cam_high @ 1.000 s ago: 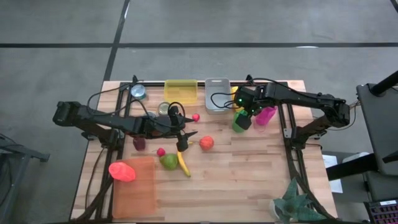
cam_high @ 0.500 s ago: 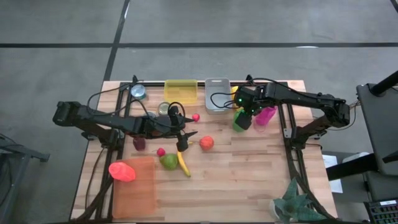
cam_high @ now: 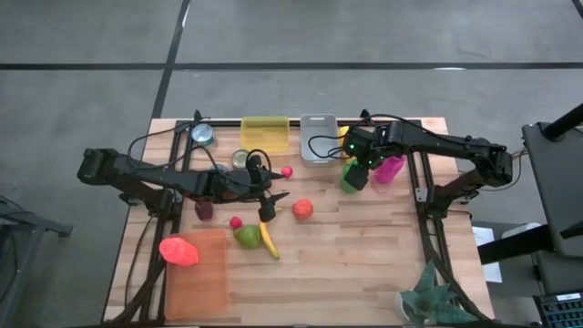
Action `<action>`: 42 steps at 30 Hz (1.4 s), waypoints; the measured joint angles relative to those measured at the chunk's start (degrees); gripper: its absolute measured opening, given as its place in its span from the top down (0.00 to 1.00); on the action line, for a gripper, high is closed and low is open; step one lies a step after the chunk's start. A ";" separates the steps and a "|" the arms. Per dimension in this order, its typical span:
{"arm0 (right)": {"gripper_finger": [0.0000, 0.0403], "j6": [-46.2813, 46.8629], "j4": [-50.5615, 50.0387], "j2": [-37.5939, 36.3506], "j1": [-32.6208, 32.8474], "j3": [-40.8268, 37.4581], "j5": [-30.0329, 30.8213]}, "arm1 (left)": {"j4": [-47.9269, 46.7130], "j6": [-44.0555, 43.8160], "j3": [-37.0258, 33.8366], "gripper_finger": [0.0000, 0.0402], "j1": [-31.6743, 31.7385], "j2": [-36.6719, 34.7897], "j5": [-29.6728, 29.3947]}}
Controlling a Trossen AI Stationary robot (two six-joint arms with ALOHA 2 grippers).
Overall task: Pick & Place Food Item
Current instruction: Put the green tumbler into the orange bin
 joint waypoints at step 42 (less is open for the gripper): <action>0.47 10.00 -5.33 16.03 32.07 24.87 -0.08 | -0.43 0.00 0.00 0.36 0.00 0.00 0.00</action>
